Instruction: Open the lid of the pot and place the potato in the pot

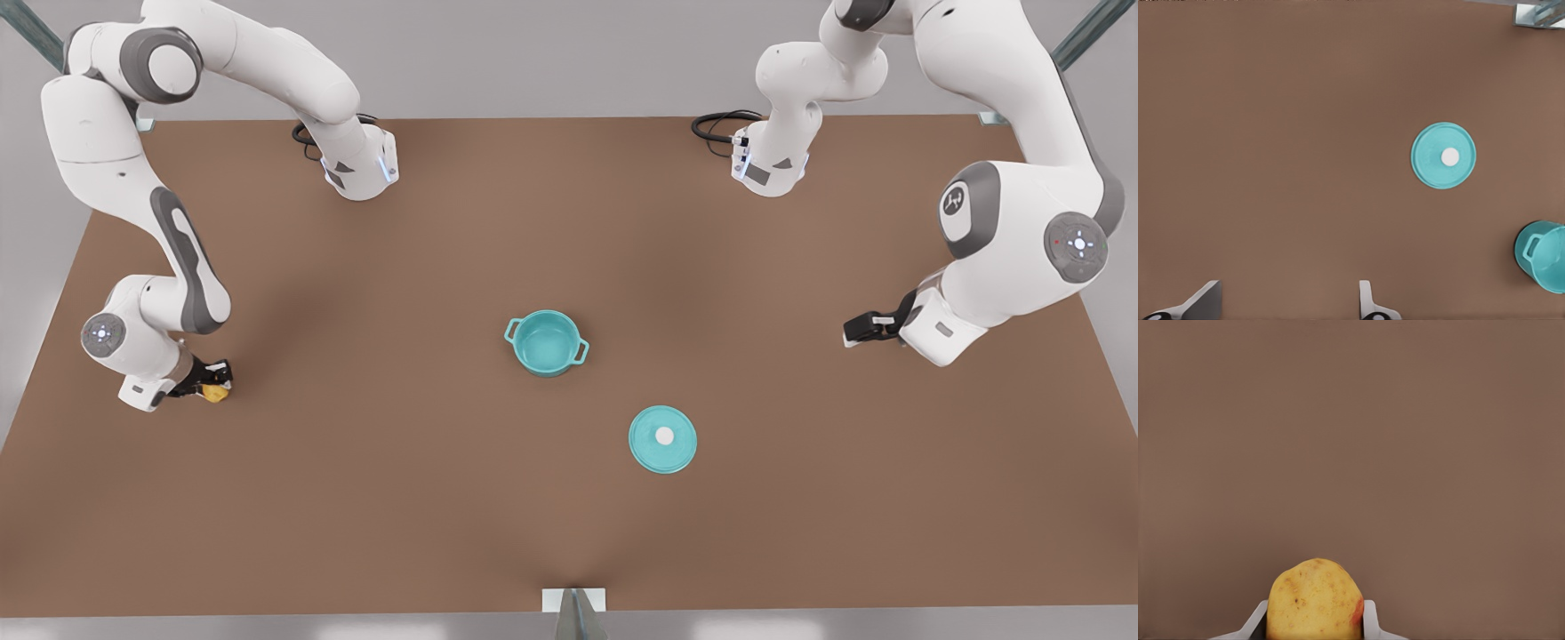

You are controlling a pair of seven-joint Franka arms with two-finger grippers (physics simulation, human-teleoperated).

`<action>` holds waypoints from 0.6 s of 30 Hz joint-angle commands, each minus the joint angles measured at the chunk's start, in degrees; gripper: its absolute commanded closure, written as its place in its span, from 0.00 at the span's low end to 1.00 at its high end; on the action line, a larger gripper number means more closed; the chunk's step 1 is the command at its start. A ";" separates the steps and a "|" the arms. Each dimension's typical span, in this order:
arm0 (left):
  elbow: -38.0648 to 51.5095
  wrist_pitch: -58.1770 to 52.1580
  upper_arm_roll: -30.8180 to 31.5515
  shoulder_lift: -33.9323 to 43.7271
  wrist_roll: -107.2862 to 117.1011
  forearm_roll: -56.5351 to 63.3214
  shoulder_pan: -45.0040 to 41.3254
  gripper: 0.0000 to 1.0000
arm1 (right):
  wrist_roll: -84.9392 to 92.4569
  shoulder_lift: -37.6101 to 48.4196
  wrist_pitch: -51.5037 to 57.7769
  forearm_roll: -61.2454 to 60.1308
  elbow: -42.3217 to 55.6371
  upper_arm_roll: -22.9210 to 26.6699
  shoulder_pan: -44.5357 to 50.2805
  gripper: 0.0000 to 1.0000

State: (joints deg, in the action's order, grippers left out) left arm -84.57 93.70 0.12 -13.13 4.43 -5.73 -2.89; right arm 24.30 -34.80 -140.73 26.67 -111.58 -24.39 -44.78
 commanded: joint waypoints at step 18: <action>0.19 0.70 -0.03 0.12 -6.01 -0.16 0.25 0.00 | -43.98 5.45 18.39 -15.59 11.47 -10.07 20.96 0.48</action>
State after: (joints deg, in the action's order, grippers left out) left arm -84.41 94.38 0.08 -13.12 0.57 -5.89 -2.62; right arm 9.94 -29.43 -126.34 13.20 -100.69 -34.46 -25.31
